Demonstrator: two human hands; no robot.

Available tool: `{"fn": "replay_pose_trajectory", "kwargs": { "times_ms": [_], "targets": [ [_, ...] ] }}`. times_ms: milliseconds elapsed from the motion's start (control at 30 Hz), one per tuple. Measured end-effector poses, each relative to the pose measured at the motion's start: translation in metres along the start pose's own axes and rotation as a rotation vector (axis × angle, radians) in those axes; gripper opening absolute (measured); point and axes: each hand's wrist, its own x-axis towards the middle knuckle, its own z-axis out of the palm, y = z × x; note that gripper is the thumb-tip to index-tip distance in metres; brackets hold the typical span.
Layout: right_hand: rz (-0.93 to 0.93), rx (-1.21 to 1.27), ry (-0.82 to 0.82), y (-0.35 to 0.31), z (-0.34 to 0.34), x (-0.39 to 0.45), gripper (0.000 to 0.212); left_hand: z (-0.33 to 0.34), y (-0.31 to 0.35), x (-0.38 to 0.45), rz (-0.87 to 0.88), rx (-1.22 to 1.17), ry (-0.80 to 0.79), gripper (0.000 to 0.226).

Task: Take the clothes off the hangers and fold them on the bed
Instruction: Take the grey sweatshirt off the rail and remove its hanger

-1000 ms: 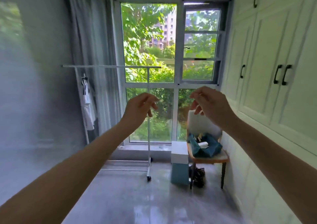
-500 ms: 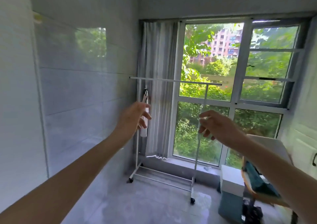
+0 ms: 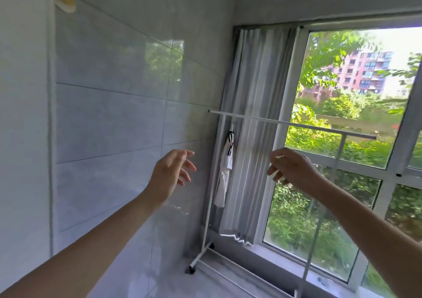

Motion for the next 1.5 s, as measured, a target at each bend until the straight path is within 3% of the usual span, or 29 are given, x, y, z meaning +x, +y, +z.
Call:
{"fn": "replay_pose_trajectory", "kwargs": {
  "times_ms": [400,700,967,1233,1500],
  "targets": [
    [0.017,0.035,-0.037,0.089,0.059,0.207,0.017,0.021,-0.107,0.192,-0.02,0.054,0.135,0.03],
    [0.073,-0.138,-0.003,0.193,0.086,0.359,0.011,0.101,-0.258,0.361,-0.073,-0.036,0.003,0.029],
    [0.13,-0.254,0.054,0.272,0.081,0.49,0.011,0.189,-0.333,0.528,-0.109,-0.102,-0.141,0.027],
    [0.143,-0.136,0.083,0.365,0.085,0.598,0.009,0.255,-0.396,0.615,-0.124,0.043,-0.185,0.022],
    [0.093,-0.022,-0.099,0.483,0.134,0.744,0.01,0.334,-0.451,0.72,-0.158,0.231,-0.08,0.021]
  ]
}}
